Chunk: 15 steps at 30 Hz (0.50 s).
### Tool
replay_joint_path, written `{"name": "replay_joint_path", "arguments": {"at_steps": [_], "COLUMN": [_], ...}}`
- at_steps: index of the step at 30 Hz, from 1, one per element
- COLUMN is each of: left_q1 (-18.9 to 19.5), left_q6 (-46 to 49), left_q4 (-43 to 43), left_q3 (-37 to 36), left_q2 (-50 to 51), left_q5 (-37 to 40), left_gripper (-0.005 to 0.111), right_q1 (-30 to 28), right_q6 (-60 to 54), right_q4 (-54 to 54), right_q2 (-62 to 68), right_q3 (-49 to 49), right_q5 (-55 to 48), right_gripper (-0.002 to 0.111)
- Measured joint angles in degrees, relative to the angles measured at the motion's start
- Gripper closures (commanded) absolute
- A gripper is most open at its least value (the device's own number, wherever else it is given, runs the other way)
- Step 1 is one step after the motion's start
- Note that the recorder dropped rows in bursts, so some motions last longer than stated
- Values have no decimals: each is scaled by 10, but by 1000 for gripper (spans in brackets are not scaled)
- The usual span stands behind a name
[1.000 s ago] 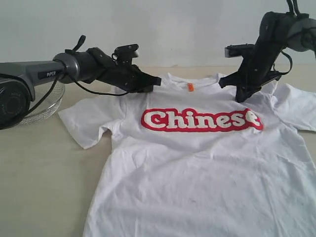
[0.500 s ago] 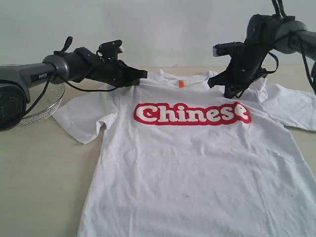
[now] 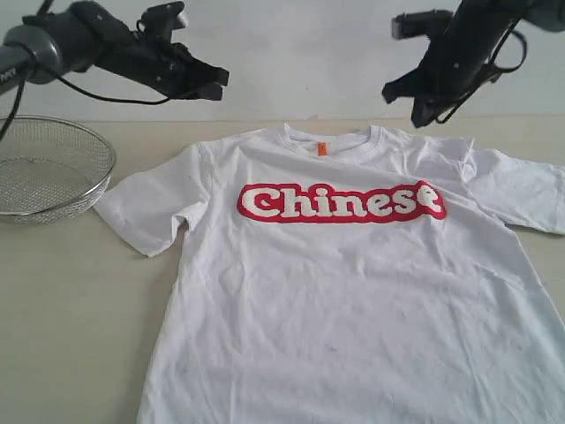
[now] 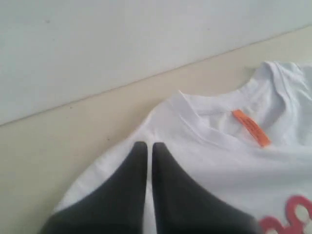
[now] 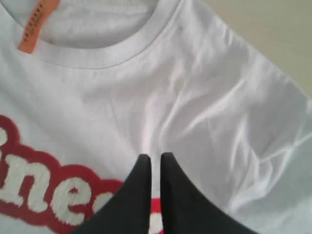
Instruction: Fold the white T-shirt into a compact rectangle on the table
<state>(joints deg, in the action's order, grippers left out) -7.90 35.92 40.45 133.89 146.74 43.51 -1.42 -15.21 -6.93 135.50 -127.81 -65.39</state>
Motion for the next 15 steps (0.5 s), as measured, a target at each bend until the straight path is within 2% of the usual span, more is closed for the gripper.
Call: {"name": "replay_joint_path", "arguments": {"at_steps": [3,6,12,15], "left_q1": [7,13,11,2], "left_q6": [17,42,51,51], "left_q4": [-8,-4,56,58], "left_q3": [0,0,-23,-52], "left_q2": [-18,-28,-32,-38], "left_q5": [99,213,259,260], "left_gripper": [102,102,102,102], "right_q1": [-28,-86,-230,-279], "right_q6": [-2,-15,-155,-203], "right_q4": [-8,-45,-225,-265], "right_q2": [-35,-52,-80,-83], "right_q3": [0,2,107,177], "right_q5": [-29,-37,-40,-42], "right_gripper": [107,107,107,107]}}
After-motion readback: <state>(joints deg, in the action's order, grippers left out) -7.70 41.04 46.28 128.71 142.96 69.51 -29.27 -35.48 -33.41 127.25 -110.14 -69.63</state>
